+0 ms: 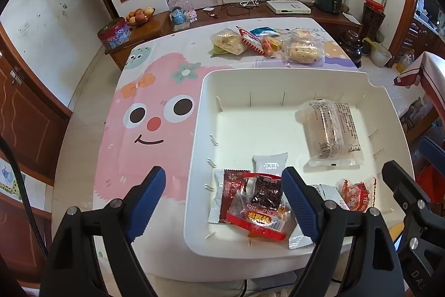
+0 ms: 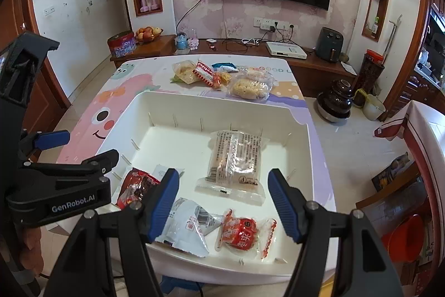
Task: Organize snacks
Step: 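Carry both snacks over the white tray and open both grippers, then move the left gripper to the clear nut bag while the right approaches the blueberry bun, then grasp the clear nut bag with the left gripper while the right grasps the blueberry bun, then carry both bags over the white tray and release them inside, then move the left gripper to the clear puffed-snack bag while the right approaches another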
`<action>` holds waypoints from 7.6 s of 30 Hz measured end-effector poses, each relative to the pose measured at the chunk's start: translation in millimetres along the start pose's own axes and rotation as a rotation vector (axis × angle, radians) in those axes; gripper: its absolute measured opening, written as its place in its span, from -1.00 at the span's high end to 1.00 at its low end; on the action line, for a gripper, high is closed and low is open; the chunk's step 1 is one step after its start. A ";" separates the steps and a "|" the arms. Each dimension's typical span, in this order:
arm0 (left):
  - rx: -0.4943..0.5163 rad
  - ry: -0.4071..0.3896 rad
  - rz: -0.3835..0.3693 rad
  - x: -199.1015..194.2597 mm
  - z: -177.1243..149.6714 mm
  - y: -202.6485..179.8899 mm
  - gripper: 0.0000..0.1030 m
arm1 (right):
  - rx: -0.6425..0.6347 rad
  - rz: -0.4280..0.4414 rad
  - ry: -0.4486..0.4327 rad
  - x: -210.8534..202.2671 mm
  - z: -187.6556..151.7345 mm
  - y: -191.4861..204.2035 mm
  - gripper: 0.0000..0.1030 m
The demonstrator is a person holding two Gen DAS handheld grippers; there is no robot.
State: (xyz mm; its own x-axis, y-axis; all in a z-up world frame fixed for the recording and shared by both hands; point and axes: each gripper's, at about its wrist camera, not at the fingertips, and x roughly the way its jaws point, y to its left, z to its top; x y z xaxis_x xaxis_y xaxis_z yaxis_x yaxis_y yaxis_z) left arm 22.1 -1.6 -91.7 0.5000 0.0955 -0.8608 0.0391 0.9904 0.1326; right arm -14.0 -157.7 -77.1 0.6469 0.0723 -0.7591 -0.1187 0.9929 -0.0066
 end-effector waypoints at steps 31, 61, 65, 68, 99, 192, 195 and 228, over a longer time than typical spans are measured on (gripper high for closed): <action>0.056 -0.103 0.021 13.4 73.8 20.7 -0.70 | -0.008 0.103 0.144 67.5 64.1 -29.4 -0.30; 0.341 0.474 -0.300 239.6 190.3 -85.7 -0.70 | 0.274 0.187 0.441 327.2 235.6 -150.1 -0.29; 0.331 0.490 -0.334 243.4 187.3 -90.1 -0.70 | 0.328 0.232 0.455 345.4 236.8 -147.8 -0.29; 0.323 0.513 -0.354 246.2 186.0 -94.9 -0.70 | 0.294 0.209 0.479 357.7 238.9 -134.6 -0.30; 0.197 0.435 -0.179 233.4 192.1 -37.2 0.27 | 0.221 0.178 0.527 331.4 210.2 -139.2 0.08; 0.057 -0.072 -0.068 -13.1 4.5 17.6 -0.69 | 0.049 0.233 0.137 18.4 17.5 -12.2 -0.02; 0.053 -0.067 -0.070 -10.2 4.9 18.6 -0.69 | 0.039 0.234 0.149 21.6 15.8 -10.1 -0.02; 0.005 -0.054 0.020 42.6 121.7 65.8 -0.70 | -0.029 0.124 0.160 85.1 127.6 -52.2 -0.02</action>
State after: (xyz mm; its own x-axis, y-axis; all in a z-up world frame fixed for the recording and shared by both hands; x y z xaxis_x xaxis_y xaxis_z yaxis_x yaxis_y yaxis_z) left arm 151.3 55.4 -59.8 0.5465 0.1091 -0.8303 0.0329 0.9879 0.1515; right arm 143.3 -191.3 -58.3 0.4984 0.1760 -0.8489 -0.2133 0.9740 0.0767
